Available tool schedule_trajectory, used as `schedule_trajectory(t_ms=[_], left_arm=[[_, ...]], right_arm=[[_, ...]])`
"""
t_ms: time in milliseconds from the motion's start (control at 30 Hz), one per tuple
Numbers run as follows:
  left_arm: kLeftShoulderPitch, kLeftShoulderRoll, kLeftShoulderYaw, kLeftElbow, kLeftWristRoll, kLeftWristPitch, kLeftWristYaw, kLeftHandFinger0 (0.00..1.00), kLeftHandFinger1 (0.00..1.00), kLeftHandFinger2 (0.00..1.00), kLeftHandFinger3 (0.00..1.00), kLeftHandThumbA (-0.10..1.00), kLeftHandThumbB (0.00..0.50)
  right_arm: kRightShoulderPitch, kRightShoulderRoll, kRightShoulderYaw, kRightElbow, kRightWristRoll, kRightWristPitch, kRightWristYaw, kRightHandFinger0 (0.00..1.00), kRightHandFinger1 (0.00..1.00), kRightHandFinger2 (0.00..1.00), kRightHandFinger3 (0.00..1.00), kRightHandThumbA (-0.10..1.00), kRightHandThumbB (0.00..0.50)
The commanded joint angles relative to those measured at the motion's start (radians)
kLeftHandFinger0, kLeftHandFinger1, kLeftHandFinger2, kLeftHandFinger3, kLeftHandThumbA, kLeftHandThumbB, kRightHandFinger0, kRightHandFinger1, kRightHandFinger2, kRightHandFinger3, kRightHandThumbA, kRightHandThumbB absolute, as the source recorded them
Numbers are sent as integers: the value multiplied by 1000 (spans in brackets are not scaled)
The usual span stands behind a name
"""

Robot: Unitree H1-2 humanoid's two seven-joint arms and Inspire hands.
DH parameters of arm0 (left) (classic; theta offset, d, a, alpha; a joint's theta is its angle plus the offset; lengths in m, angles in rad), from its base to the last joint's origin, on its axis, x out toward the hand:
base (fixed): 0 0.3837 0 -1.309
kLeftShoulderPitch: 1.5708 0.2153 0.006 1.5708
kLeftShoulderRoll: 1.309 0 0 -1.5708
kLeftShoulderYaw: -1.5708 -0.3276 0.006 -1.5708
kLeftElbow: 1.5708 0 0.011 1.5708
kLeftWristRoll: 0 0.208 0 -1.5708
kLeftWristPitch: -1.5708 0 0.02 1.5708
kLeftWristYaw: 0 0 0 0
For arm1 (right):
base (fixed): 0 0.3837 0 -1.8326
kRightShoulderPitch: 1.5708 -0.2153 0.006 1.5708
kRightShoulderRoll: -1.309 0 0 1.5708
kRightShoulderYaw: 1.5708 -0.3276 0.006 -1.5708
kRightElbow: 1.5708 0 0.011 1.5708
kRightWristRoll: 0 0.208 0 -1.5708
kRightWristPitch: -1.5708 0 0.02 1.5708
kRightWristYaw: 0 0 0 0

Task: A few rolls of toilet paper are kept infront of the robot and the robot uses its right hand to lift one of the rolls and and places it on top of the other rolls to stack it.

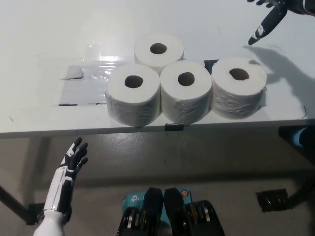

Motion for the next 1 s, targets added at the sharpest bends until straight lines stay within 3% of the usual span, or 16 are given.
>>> schedule_trajectory(t_ms=[0,233,367,467,800,967], left_arm=[[-14,17,5,-38,4,-1,-7,1000,1000,1000,1000,1000,87],[-13,17,4,-31,1,-9,-8,1000,1000,1000,1000,1000,89],[-12,16,3,-39,0,0,-9,1000,1000,1000,1000,1000,91],[-11,14,4,-44,-6,8,-11,1000,1000,1000,1000,1000,93],[-17,18,1,-45,7,13,-10,1000,1000,1000,1000,1000,30],[-16,20,2,-49,-4,23,-17,1000,1000,1000,1000,1000,32]], right_arm=[[-83,-3,13,11,-51,-68,40,1000,1000,1000,1000,1000,376],[-90,28,54,59,-100,-92,41,1000,1000,1000,1000,1000,384],[-92,49,78,94,-129,-128,40,1000,1000,1000,1000,1000,425],[-89,71,96,103,-155,-109,30,1000,1000,1000,1000,1000,394],[-55,122,68,149,-152,-129,-3,1000,1000,1000,1000,1000,397],[-57,130,63,183,-157,-148,-9,1000,1000,1000,1000,1000,404]])
